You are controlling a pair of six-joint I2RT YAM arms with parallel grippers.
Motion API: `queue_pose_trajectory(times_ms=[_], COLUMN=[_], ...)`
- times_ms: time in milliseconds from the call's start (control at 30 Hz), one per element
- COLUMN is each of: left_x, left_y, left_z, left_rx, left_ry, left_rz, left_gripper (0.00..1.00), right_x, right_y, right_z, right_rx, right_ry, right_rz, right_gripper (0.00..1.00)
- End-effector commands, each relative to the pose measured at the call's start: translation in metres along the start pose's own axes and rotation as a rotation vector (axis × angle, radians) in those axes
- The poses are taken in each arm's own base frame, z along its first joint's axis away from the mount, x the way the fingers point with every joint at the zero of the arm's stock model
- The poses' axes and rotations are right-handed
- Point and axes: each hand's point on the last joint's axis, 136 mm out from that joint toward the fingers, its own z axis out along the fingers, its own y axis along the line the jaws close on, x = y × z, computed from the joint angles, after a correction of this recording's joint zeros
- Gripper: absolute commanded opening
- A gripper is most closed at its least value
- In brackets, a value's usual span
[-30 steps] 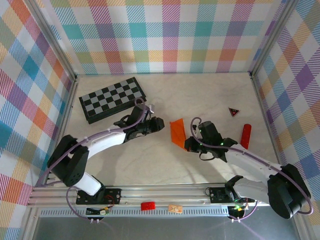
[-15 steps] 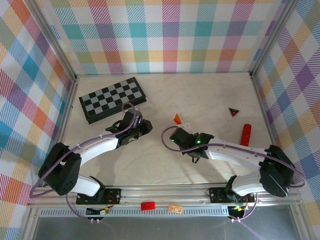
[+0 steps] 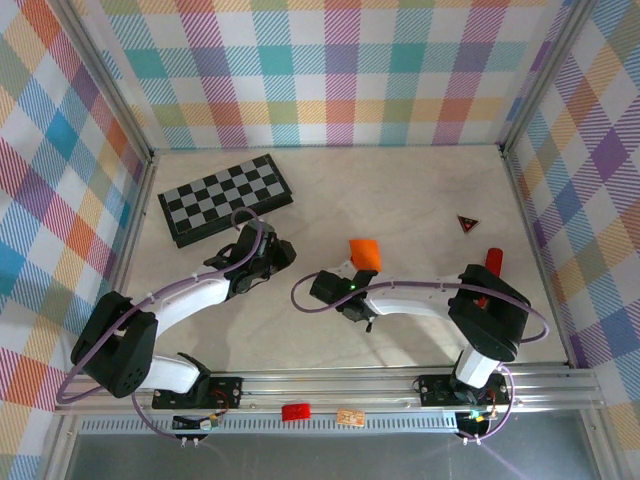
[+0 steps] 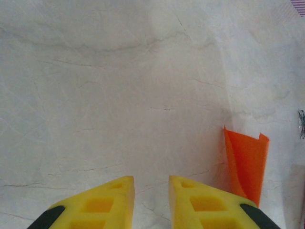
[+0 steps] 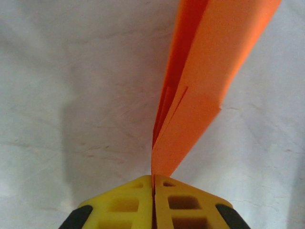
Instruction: Fold a paper plane with a square sheet of paper (pick it up from the middle)
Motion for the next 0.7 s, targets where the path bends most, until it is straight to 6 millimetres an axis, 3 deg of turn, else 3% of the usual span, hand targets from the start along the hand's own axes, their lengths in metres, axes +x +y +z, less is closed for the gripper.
queue_pose_trajectory(times_ms=[0,200,267,433,500,667], left_x=[-0.003,-0.001,0.0,0.004,0.006,0.01], left_y=[0.006,0.005,0.005,0.004,0.004,-0.001], left_z=[-0.001,0.004,0.005,0.006,0.006,0.009], left_rx=[-0.011,-0.011,-0.01,-0.005,0.002,0.036], left_ry=[-0.014,0.008,0.014,0.03,0.039,0.06], left_rz=[-0.025,-0.026,-0.03,-0.027,-0.027,-0.03], left_gripper=[0.27,0.27,0.27,0.28,0.28,0.27], right_x=[-0.008,-0.024,-0.03,-0.04,-0.043,-0.048], right_y=[0.033,0.058,0.062,0.042,0.029,0.013], right_z=[-0.009,-0.033,-0.043,-0.056,-0.056,-0.044], right_rx=[-0.186,-0.425,-0.554,-0.833,-0.91,-1.078], right_ry=[-0.007,-0.077,-0.087,-0.144,-0.175,-0.114], right_rz=[-0.01,0.091,0.163,0.408,0.506,0.661], right_gripper=[0.15,0.34,0.35,0.42,0.41,0.23])
